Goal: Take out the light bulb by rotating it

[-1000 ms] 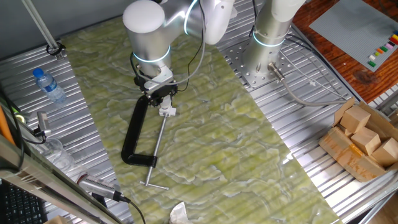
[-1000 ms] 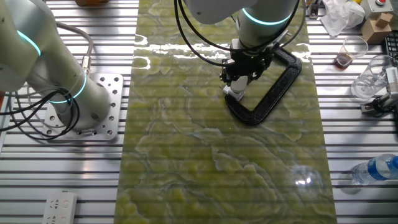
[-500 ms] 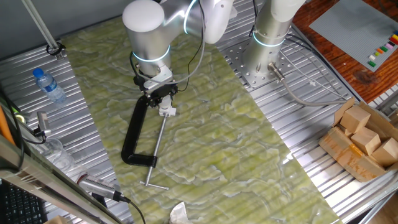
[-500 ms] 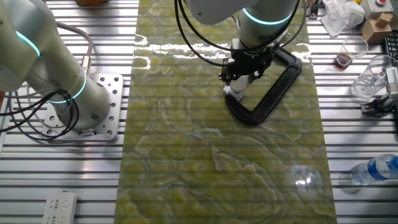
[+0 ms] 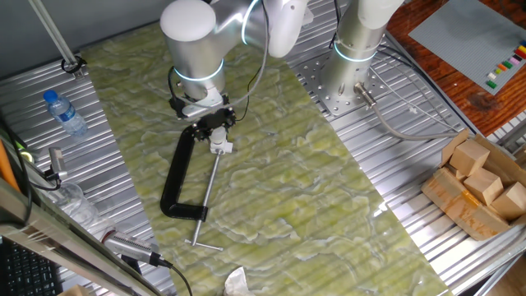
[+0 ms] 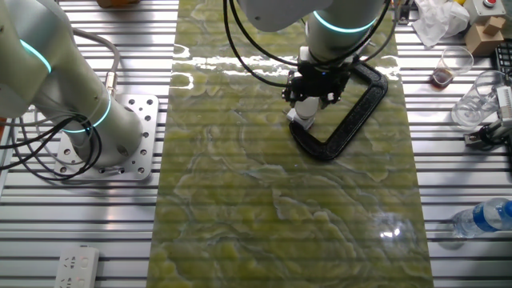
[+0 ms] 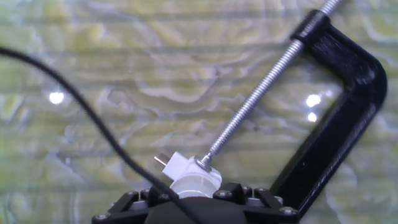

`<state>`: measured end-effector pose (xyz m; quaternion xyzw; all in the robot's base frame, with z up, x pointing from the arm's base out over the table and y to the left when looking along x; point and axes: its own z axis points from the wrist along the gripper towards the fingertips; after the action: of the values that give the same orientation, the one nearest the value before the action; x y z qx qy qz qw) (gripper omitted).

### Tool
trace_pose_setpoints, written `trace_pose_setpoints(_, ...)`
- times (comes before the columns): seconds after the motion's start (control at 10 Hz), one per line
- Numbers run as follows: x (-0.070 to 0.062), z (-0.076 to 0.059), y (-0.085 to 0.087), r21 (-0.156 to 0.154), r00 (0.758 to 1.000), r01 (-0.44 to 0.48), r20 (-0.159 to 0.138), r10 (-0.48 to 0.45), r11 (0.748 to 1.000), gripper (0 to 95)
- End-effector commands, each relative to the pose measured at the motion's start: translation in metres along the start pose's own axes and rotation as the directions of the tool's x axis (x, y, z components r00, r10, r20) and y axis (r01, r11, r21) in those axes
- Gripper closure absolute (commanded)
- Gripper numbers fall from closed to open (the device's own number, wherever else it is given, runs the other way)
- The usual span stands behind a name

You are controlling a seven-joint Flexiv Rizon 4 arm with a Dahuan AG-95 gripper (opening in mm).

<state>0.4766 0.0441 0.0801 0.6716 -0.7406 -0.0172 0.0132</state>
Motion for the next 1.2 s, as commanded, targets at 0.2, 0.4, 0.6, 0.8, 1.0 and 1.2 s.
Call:
trace_pose_setpoints(0.2,0.0002,-0.0008,0.0003,-0.007,0.951,-0.308,0.002,0.308,0.951,19.0)
trace_pose_setpoints(0.4,0.0006,-0.0015,0.0004,-0.016,0.897,-0.442,0.014,0.442,0.897,38.0)
trace_pose_setpoints(0.6,0.0007,-0.0016,0.0004,-0.024,0.838,-0.545,0.014,0.546,0.838,38.0)
trace_pose_setpoints(0.8,0.0009,-0.0018,0.0004,-0.033,0.802,-0.597,0.018,0.597,0.802,38.0)
trace_pose_setpoints(1.0,0.0015,-0.0021,0.0004,-0.036,0.770,-0.636,0.020,0.637,0.770,38.0)
trace_pose_setpoints(1.2,0.0022,-0.0024,0.0004,-0.037,0.723,-0.690,0.019,0.691,0.723,38.0)
